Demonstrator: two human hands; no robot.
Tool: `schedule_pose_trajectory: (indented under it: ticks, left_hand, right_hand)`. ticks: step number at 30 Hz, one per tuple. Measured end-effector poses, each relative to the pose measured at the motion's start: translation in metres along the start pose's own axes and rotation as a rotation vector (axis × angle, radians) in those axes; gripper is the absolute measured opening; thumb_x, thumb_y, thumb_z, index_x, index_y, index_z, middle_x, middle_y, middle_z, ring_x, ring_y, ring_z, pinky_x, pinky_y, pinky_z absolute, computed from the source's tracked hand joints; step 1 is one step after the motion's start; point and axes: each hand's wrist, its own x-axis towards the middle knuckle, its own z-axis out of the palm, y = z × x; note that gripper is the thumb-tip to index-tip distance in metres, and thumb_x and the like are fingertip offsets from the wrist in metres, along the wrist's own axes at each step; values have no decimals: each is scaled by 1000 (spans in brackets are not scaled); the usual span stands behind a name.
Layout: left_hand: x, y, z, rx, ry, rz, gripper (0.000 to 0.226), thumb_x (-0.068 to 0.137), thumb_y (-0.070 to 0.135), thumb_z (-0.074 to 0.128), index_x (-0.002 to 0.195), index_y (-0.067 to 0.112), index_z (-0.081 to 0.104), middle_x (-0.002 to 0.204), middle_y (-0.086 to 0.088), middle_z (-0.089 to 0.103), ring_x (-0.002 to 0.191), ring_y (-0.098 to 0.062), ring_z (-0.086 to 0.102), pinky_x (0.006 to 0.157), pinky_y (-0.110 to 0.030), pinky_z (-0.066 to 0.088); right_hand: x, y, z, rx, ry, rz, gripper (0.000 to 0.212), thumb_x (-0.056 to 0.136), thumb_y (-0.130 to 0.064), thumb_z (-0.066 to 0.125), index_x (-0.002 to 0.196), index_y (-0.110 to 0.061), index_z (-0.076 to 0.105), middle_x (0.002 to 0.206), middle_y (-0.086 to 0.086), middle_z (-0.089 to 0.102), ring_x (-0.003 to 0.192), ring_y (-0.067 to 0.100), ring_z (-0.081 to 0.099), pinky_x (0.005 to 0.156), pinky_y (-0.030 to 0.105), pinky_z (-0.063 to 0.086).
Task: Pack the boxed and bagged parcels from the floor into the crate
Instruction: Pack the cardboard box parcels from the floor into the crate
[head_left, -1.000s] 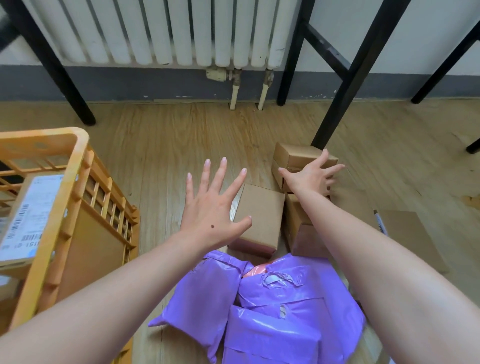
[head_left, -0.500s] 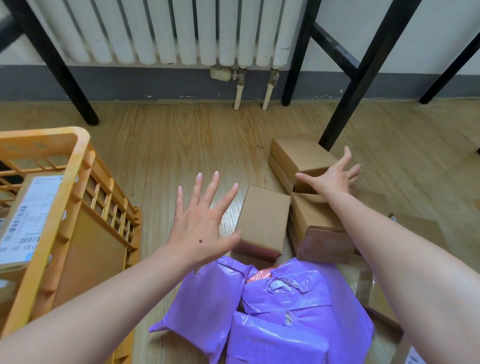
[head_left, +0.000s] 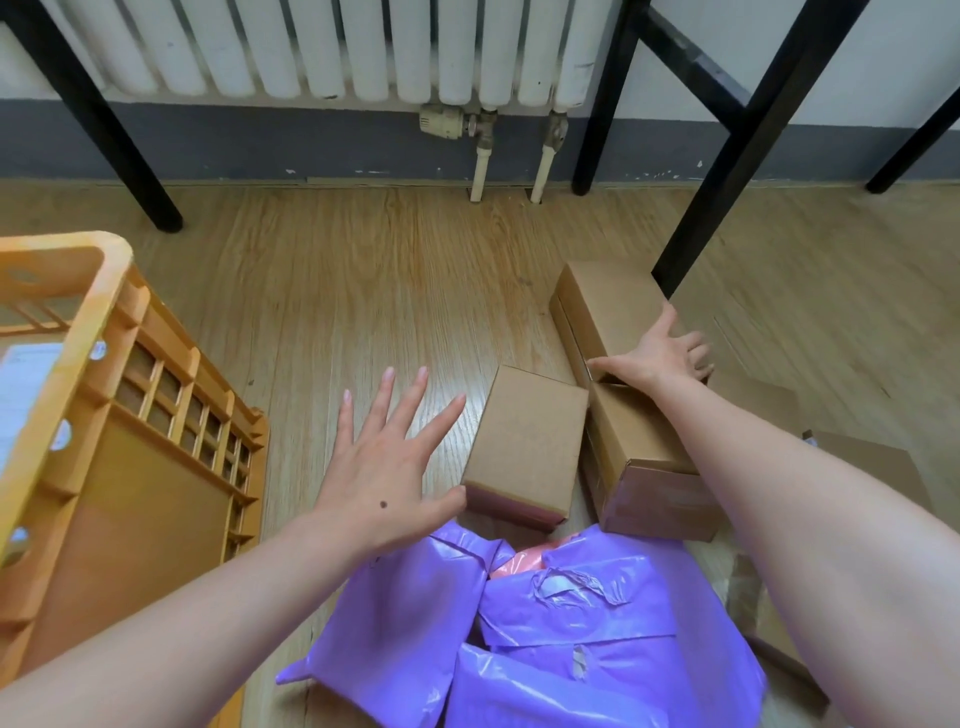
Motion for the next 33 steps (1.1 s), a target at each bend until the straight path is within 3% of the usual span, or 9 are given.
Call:
schedule_pose_trajectory:
  ticks: [3, 5, 12, 16, 22, 26, 30, 33]
  left_hand:
    - [4, -1, -3, -11, -6, -21, 87, 70, 66, 35, 146, 51, -5, 159, 5, -20, 143, -22, -27, 114, -52, -16]
    - [5, 0, -5, -35, -8, -34, 87, 69, 65, 34, 146, 51, -4, 159, 6, -19, 144, -22, -27, 114, -52, -16]
    - [5, 3, -15, -34, -4, -33, 85, 79, 61, 46, 147, 49, -3, 159, 4, -17, 144, -23, -25, 114, -54, -15]
    - [6, 8, -29, -71, 29, -32, 85, 78, 61, 47, 147, 49, -1, 160, 4, -14, 145, -24, -23, 113, -53, -16]
    - [12, 13, -60, -249, -69, -149, 68, 89, 54, 41, 150, 34, 17, 160, -3, 15, 148, -23, 8, 114, -58, -3]
    - [3, 15, -95, -403, 5, -229, 65, 92, 52, 38, 150, 26, 25, 157, -3, 25, 146, -20, 17, 114, -57, -1]
    - [-30, -2, -131, -481, 107, -271, 66, 93, 53, 38, 150, 22, 26, 155, -3, 31, 143, -25, 26, 116, -56, 8]
    - [-61, -21, -161, -625, 214, -293, 63, 95, 50, 41, 147, 16, 34, 151, -6, 38, 139, -25, 35, 114, -42, 26]
  right_hand:
    - [0, 1, 1, 39, 27, -26, 109, 56, -54, 81, 140, -28, 18, 141, 26, 25, 132, 42, 21, 104, 52, 30]
    - [-4, 1, 1, 33, 64, -83, 101, 57, -52, 81, 135, -27, 23, 138, 22, 27, 130, 40, 23, 99, 50, 35]
    - [-29, -13, -15, 84, 189, -285, 91, 60, -49, 79, 132, -25, 29, 137, 18, 26, 129, 36, 23, 92, 42, 38]
    - [-48, -21, -28, 166, 178, -354, 91, 60, -52, 78, 132, -28, 28, 138, 16, 26, 130, 33, 23, 97, 42, 37]
    - [-90, -39, -48, 334, 87, -426, 90, 60, -58, 77, 131, -35, 28, 137, 8, 29, 127, 26, 29, 92, 34, 31]
    - [-133, -60, -66, 483, 9, -420, 91, 54, -64, 76, 128, -41, 28, 137, 3, 32, 123, 21, 32, 91, 34, 34]
    - [-178, -83, -82, 629, -183, -421, 89, 57, -60, 78, 128, -41, 27, 139, 5, 34, 125, 25, 38, 102, 44, 39]
    - [-216, -112, -94, 780, -340, -439, 86, 62, -51, 80, 129, -35, 29, 132, 6, 43, 117, 23, 50, 98, 43, 45]
